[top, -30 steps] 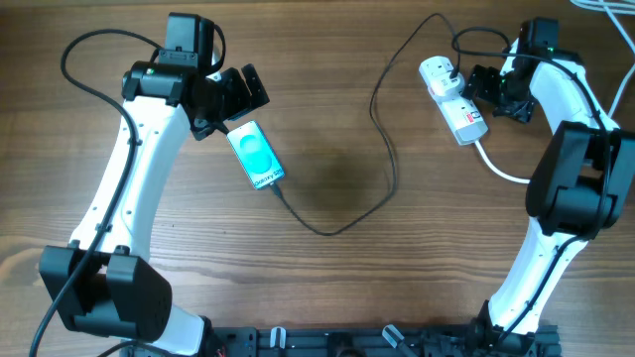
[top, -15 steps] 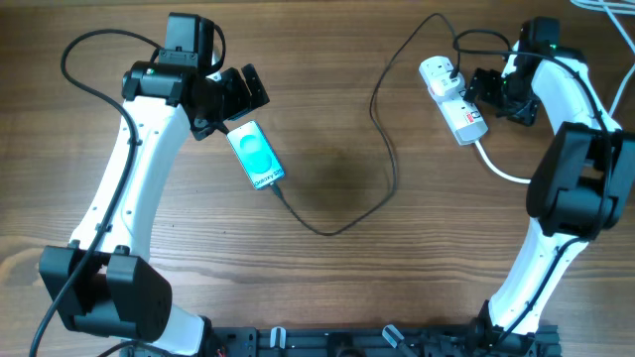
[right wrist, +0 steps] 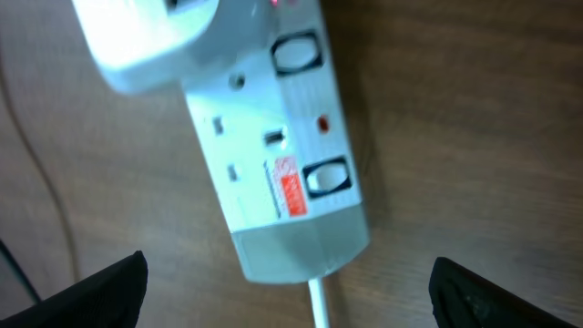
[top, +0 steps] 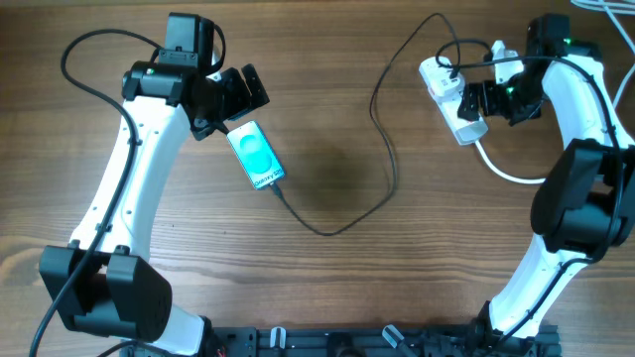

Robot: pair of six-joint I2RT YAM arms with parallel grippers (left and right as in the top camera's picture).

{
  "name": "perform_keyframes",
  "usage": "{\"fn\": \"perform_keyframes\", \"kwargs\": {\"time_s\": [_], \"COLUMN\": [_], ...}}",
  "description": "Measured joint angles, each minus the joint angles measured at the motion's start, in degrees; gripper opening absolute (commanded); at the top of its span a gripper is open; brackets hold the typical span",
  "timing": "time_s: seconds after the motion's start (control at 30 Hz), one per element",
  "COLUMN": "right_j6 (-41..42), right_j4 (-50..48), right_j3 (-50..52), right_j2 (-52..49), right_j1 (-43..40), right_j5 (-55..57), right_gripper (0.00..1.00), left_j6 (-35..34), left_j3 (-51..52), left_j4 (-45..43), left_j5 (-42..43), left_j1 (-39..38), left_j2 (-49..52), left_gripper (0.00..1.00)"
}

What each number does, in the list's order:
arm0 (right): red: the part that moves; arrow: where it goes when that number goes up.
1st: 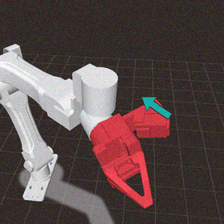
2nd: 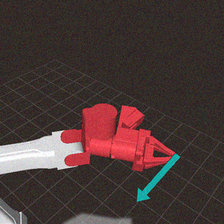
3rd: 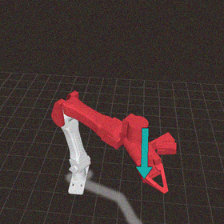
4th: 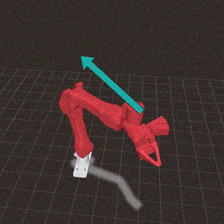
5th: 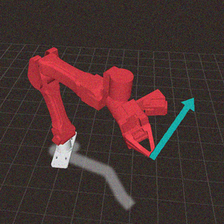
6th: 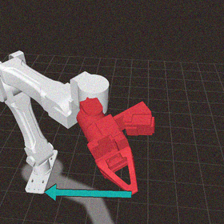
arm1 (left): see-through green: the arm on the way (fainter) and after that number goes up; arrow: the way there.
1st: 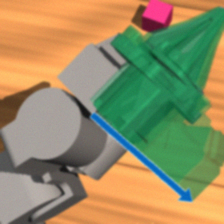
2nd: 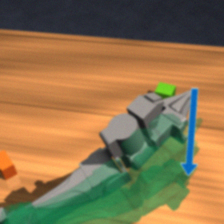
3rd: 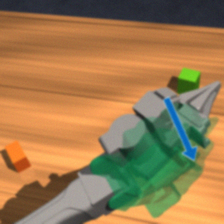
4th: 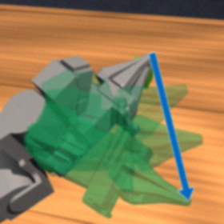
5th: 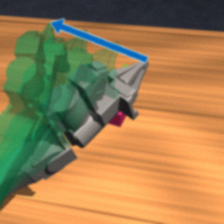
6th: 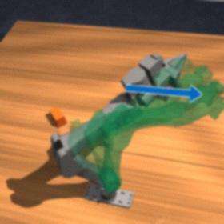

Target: Plug charger to phone and switch on socket

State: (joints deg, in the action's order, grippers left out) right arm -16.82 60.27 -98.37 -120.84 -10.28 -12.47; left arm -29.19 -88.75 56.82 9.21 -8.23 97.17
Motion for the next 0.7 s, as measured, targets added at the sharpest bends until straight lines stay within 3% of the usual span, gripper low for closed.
{"fn": "perform_keyframes", "kwargs": {"time_s": [0.23,0.7], "right_j6": [-1.1,-1.4], "right_j4": [-1.3,-24.6], "right_j3": [0.3,0.5], "right_j2": [0.0,0.0], "right_j1": [0.0,0.0], "right_j5": [-0.1,-0.5], "right_gripper": [1.0,1.0], "left_j6": [0.0,0.0], "left_j3": [0.0,0.0], "left_j4": [0.0,0.0], "left_j5": [0.0,0.0], "left_j1": [0.0,0.0], "left_j2": [0.0,0.0], "left_gripper": [1.0,1.0]}}
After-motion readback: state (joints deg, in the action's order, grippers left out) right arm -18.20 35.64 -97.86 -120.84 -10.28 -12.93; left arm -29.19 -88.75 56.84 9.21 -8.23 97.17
